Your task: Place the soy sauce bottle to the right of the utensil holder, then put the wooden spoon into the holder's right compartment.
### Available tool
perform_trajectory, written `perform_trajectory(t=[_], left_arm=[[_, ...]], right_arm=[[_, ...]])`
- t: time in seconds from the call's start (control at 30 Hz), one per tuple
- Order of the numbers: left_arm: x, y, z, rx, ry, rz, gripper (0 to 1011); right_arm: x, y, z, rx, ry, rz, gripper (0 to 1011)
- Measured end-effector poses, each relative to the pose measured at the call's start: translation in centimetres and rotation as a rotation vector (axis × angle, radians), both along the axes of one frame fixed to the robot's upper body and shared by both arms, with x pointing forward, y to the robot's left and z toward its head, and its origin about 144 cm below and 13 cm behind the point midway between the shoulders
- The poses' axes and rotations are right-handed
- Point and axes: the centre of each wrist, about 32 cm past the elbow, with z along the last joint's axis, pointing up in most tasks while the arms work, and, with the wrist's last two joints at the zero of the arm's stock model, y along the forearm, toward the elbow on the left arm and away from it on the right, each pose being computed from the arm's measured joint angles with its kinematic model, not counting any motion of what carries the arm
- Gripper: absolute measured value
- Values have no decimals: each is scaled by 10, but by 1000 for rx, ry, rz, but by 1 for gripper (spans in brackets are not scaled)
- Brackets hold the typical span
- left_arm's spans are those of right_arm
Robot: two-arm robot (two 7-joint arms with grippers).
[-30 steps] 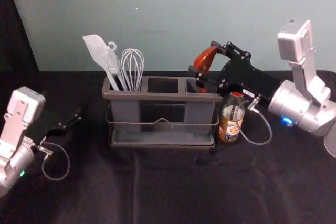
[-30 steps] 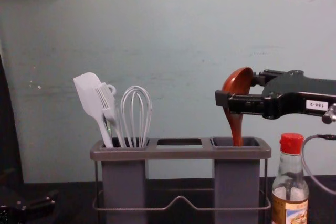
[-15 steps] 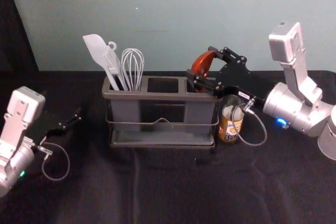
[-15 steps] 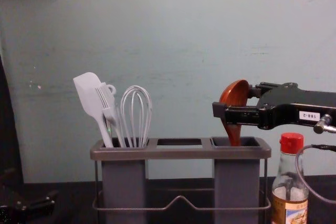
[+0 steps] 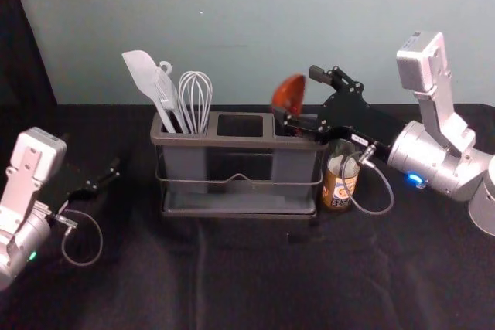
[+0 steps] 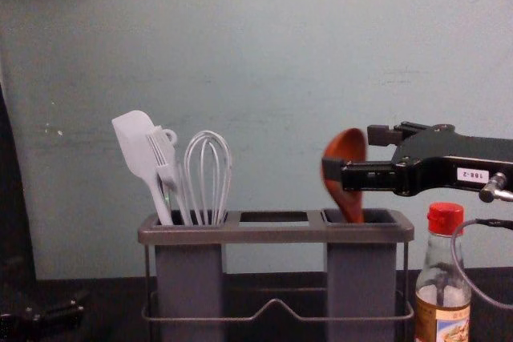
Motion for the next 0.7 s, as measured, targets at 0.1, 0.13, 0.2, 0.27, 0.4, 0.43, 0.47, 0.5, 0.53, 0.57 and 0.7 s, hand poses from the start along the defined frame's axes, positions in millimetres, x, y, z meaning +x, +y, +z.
perform_trajectory(t=[0.1,0.13,0.2,0.27,0.4,0.43,0.47,0.5,0.53,0.57,0.7], left_arm=[[0,0,0,0,0,0,1011],[0,0,0,0,0,0,1012],[0,0,0,0,0,0,1011],[0,0,0,0,0,0,1012],[0,0,0,0,0,0,1011],[0,0,0,0,0,0,1012],[0,0,0,0,0,0,1011],[0,0,0,0,0,0,1011],[0,0,0,0,0,0,1011],[0,0,0,0,0,0,1011],[0,0,0,0,0,0,1011]], right_arm=[[0,0,0,0,-1,0,1002],[0,0,0,0,-1,0,1002],[0,0,0,0,-1,0,1002],[0,0,0,0,-1,0,1003],[-7,0,3,-9,-21,-14,1002],[-9,-1,3,-8,-25,-18,1002],[-11,-1,3,-7,-30,-23,1002],[-17,-2,3,-1,-38,-41,1003],[-20,-2,2,4,-41,-47,1002],[-24,-2,1,9,-43,-56,1002],[-43,-5,-2,41,-52,-107,1003]])
